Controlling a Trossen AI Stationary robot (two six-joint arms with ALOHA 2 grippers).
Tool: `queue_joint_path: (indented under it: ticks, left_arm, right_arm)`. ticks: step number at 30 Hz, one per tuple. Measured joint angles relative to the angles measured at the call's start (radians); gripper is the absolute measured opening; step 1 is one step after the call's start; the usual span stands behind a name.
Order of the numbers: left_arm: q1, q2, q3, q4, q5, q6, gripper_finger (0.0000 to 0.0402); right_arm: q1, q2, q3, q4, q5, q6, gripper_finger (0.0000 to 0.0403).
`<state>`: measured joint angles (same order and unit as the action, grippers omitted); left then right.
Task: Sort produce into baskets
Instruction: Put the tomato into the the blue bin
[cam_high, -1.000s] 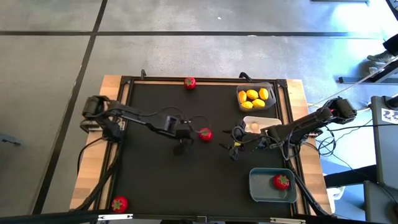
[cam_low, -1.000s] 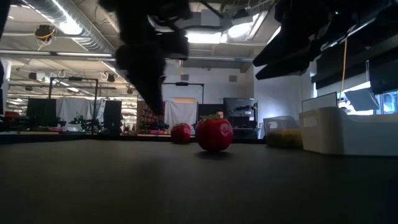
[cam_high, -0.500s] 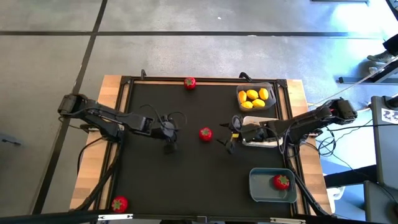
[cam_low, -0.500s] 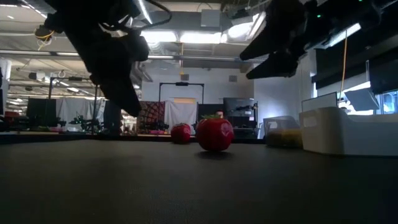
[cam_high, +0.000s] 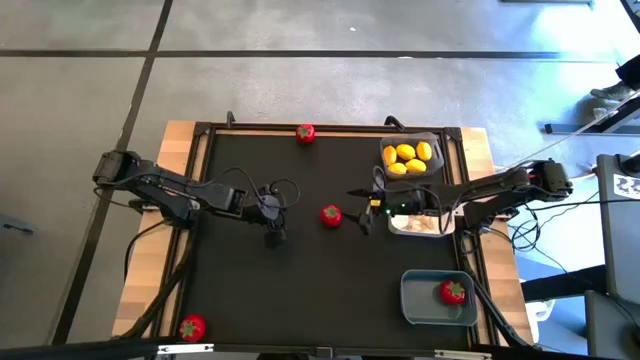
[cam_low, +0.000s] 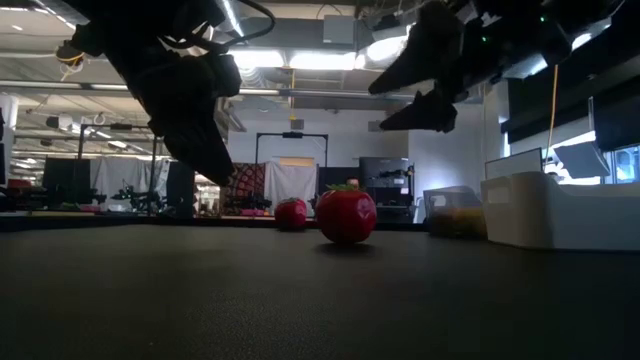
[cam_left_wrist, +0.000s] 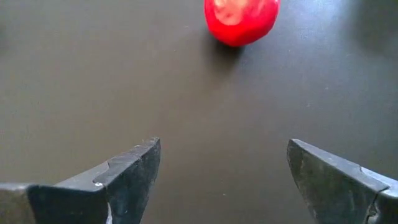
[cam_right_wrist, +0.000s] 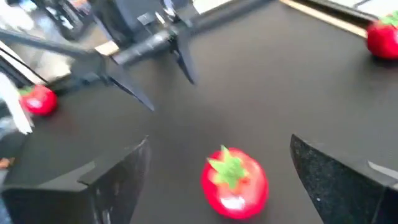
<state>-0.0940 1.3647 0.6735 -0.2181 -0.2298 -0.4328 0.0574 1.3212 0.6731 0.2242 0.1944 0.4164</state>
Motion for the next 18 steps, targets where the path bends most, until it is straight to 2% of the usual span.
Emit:
queue_joint_path:
  ticks: [4,7,10,13,18]
  left_arm:
    - [0.0,0.0,0.0,0.001,0.0,0.012,0.0343]
    - [0.002,0.0,0.0,0.015,0.0,0.013,0.0343]
    - [0.002,0.0,0.0,0.033,-0.001,0.013,0.0343]
    - [0.002,0.001,0.0,0.027,-0.001,0.012,0.0343]
    - [0.002,0.001,0.0,0.02,-0.001,0.013,0.0343]
  right_arm:
    - [0.0,0.047,0.003,0.09,-0.043,-0.003,0.038]
    - [0.0,0.119,0.065,0.077,-0.049,-0.033,0.0376]
    - [0.0,0.209,0.173,-0.046,-0.037,-0.079,0.0374]
    - [-0.006,0.295,0.304,-0.241,-0.012,-0.101,0.0374]
    - [-0.021,0.423,0.465,-0.483,-0.004,-0.066,0.0374]
